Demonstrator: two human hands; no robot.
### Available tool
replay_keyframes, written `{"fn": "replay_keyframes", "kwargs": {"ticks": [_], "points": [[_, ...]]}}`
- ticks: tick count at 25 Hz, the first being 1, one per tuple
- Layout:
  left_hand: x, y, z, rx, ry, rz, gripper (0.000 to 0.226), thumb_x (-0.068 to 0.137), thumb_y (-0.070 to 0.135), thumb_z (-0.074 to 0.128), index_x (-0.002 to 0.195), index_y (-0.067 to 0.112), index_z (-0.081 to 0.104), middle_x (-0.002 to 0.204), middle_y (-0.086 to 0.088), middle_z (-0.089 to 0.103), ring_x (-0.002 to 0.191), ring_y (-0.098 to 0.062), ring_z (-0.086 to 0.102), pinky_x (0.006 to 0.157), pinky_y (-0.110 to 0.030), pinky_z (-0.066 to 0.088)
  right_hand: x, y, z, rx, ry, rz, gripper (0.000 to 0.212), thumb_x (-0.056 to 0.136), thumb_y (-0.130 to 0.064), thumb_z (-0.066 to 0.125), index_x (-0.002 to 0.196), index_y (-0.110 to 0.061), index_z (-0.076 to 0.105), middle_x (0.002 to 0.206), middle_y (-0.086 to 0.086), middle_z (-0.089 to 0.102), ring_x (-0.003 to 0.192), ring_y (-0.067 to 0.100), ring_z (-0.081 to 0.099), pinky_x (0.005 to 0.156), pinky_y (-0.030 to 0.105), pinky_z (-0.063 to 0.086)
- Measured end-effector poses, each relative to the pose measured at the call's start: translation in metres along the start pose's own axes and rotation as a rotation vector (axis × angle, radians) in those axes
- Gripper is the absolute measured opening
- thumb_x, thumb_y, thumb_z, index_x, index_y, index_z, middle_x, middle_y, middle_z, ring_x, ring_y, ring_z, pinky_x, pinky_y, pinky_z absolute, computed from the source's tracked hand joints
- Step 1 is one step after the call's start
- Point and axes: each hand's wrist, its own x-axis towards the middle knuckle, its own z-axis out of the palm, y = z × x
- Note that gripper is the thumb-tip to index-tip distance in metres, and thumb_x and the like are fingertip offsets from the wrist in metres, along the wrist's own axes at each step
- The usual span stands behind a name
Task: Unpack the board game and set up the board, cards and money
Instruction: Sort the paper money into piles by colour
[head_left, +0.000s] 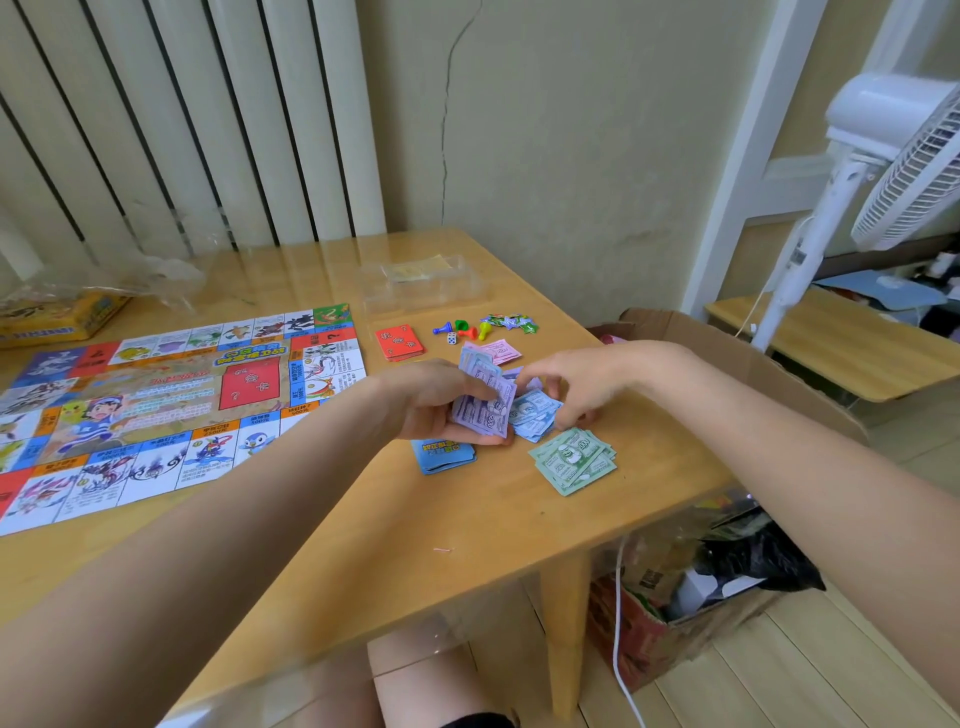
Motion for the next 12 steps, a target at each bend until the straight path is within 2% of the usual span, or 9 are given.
{"fn": "replay_keyframes", "kwargs": {"ticks": [4,8,12], "points": [[0.002,0.003,0.002,0.009,0.046,0.014,0.007,0.093,-0.002,0.049,0.099,-0.001,0.05,0.093,-0.019,0.061,0.078,-0.029,0.063,0.065,-0.04,0.053,0.001,0.005,0.0,0.077,0.025,0.007,0.045,0.082,-0.005,0.066,0.122,-0.016,0.05,0.087,0.004,0.042,0.055,0.01,0.05,0.055,0.02,0.05],[0.002,0.004,-0.002,0.035,0.049,0.025,0.007,0.093,-0.001,0.05,0.099,0.001,0.052,0.093,-0.018,0.063,0.078,-0.027,0.064,0.061,-0.038,0.058,0.001,0.009,0.002,0.141,0.039,-0.001,0.042,0.081,-0.007,0.069,0.12,-0.011,0.052,0.082,0.003,0.045,0.057,0.014,0.053,0.057,0.023,0.051],[0.01,-0.001,-0.011,0.063,0.156,0.179,0.009,0.089,0.003,0.058,0.098,0.005,0.058,0.083,-0.008,0.065,0.064,-0.014,0.066,0.051,-0.023,0.057,-0.003,0.008,-0.006,0.115,0.049,0.013,0.041,0.08,-0.015,0.071,0.116,-0.013,0.051,0.087,0.004,0.054,0.058,0.01,0.055,0.058,0.021,0.049]]}}
